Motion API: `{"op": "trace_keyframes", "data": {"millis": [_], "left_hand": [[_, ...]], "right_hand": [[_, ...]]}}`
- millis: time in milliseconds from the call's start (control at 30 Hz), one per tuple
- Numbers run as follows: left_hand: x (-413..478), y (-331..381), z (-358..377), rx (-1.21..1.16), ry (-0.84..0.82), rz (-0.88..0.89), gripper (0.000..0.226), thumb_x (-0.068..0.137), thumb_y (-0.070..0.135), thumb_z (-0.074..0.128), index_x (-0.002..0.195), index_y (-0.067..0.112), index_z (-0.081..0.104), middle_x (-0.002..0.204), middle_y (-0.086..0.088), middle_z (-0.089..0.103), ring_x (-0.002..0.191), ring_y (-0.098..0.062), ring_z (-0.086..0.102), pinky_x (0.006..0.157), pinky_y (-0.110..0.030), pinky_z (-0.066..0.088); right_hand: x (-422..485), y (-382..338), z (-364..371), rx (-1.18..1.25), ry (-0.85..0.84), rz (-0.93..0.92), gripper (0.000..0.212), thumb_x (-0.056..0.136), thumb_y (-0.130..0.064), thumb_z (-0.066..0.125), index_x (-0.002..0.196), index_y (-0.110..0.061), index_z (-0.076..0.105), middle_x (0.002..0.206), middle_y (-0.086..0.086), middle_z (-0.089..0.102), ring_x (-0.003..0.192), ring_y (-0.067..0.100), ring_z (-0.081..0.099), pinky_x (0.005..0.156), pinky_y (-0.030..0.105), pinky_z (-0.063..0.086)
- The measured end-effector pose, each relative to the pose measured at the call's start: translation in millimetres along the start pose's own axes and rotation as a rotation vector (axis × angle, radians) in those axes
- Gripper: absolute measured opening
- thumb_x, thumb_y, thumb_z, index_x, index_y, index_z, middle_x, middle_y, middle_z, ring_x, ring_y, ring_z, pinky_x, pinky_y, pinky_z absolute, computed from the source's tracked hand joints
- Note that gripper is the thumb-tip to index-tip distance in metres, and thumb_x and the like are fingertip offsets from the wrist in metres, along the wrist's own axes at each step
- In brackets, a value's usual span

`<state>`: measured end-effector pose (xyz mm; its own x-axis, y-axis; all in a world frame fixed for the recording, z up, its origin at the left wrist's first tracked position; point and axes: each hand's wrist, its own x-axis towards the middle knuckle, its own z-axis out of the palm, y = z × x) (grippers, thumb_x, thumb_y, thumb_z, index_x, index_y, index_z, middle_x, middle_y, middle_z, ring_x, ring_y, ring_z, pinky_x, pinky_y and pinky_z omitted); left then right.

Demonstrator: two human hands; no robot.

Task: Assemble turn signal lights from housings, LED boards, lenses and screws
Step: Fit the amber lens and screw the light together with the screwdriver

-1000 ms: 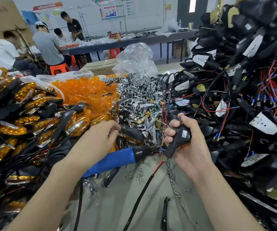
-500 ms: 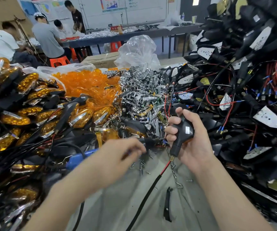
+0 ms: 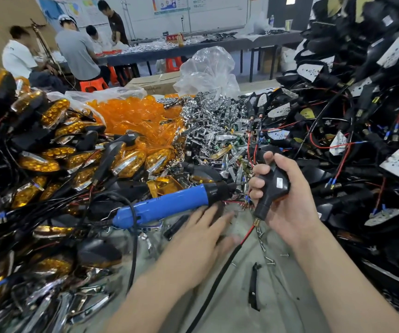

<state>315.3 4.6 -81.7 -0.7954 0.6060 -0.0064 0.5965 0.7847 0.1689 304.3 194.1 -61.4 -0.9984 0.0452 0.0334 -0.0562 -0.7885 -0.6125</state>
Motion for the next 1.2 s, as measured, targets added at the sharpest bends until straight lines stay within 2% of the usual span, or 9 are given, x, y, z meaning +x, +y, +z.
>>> {"op": "trace_keyframes", "data": {"millis": [100, 167, 400, 500, 600, 767, 900, 1000, 1200], "left_hand": [[-2.3, 4.4, 3.0, 0.024, 0.085, 0.023, 0.045, 0.105, 0.041, 0.028, 0.146, 0.03, 0.045, 0.157, 0.008, 0.036, 0.144, -0.016, 0.035, 0.114, -0.033, 0.034], [-6.8, 8.5, 5.3, 0.018, 0.144, 0.044, 0.033, 0.102, 0.024, 0.047, 0.133, 0.026, 0.057, 0.145, 0.007, 0.049, 0.131, -0.018, 0.049, 0.102, -0.037, 0.047], [-2.7, 9.1, 6.0, 0.033, 0.219, 0.018, 0.037, 0.095, 0.005, 0.051, 0.128, 0.02, 0.051, 0.126, 0.003, 0.046, 0.119, -0.017, 0.044, 0.098, -0.033, 0.045], [-2.3, 8.6, 6.5, 0.027, 0.226, -0.02, 0.033, 0.097, 0.009, 0.049, 0.128, 0.021, 0.051, 0.124, 0.004, 0.046, 0.116, -0.016, 0.044, 0.099, -0.031, 0.042], [-6.9, 5.4, 6.1, 0.018, 0.287, -0.098, 0.023, 0.103, 0.031, 0.043, 0.12, 0.026, 0.056, 0.116, 0.007, 0.05, 0.108, -0.016, 0.047, 0.096, -0.03, 0.041], [-10.7, 5.3, 3.9, 0.03, 0.366, -0.099, 0.015, 0.081, 0.031, 0.079, 0.083, 0.025, 0.065, 0.081, 0.009, 0.059, 0.074, -0.015, 0.059, 0.064, -0.029, 0.051], [-10.5, -1.5, 6.5, -0.174, 0.434, -0.073, 0.009, 0.087, 0.027, 0.066, 0.09, 0.029, 0.058, 0.085, 0.016, 0.053, 0.079, -0.005, 0.053, 0.064, -0.019, 0.044], [-9.3, -6.5, 6.5, -0.492, 0.498, -0.17, 0.016, 0.092, 0.024, 0.061, 0.093, 0.038, 0.056, 0.087, 0.019, 0.06, 0.086, -0.001, 0.058, 0.07, -0.016, 0.047], [14.0, 8.7, -16.3, -1.004, 0.683, -0.165, 0.017, 0.094, 0.017, 0.067, 0.091, 0.034, 0.071, 0.085, 0.016, 0.074, 0.079, -0.001, 0.07, 0.071, -0.013, 0.051]], "right_hand": [[-0.2, 2.9, -1.3, -0.017, 0.003, 0.0, 0.02, 0.085, -0.033, 0.068, 0.101, -0.024, 0.06, 0.077, -0.006, 0.055, 0.059, 0.012, 0.051, 0.049, 0.022, 0.046], [0.8, 3.6, -1.8, -0.03, 0.004, -0.003, 0.019, 0.085, -0.034, 0.068, 0.1, -0.023, 0.062, 0.077, -0.005, 0.055, 0.059, 0.012, 0.052, 0.049, 0.023, 0.046], [6.6, 9.9, -2.4, -0.054, -0.031, 0.012, 0.017, 0.084, -0.033, 0.074, 0.095, -0.023, 0.067, 0.077, -0.003, 0.059, 0.06, 0.015, 0.056, 0.051, 0.026, 0.049], [8.3, 12.7, -0.9, -0.105, -0.051, 0.022, 0.02, 0.078, -0.034, 0.084, 0.088, -0.025, 0.07, 0.078, -0.002, 0.06, 0.062, 0.017, 0.058, 0.054, 0.029, 0.051], [9.2, 17.6, 0.2, -0.194, -0.051, 0.041, 0.012, 0.083, -0.034, 0.08, 0.086, -0.028, 0.07, 0.079, -0.002, 0.06, 0.064, 0.018, 0.06, 0.056, 0.031, 0.052], [11.2, 28.1, 2.3, -0.331, -0.026, -0.006, 0.005, 0.088, -0.028, 0.072, 0.085, -0.026, 0.068, 0.079, 0.002, 0.061, 0.063, 0.021, 0.062, 0.055, 0.035, 0.054], [11.3, 29.4, 5.0, -0.376, -0.004, -0.013, 0.006, 0.086, -0.03, 0.073, 0.083, -0.027, 0.069, 0.079, 0.002, 0.062, 0.062, 0.022, 0.063, 0.055, 0.034, 0.053], [11.1, 32.9, 10.0, -0.358, 0.04, -0.013, 0.01, 0.084, -0.033, 0.074, 0.078, -0.027, 0.07, 0.076, 0.003, 0.061, 0.061, 0.022, 0.062, 0.053, 0.034, 0.053], [7.5, 37.9, 23.0, -0.253, 0.091, -0.013, 0.026, 0.08, -0.049, 0.07, 0.071, -0.025, 0.069, 0.073, 0.003, 0.062, 0.058, 0.018, 0.062, 0.05, 0.028, 0.052]]}}
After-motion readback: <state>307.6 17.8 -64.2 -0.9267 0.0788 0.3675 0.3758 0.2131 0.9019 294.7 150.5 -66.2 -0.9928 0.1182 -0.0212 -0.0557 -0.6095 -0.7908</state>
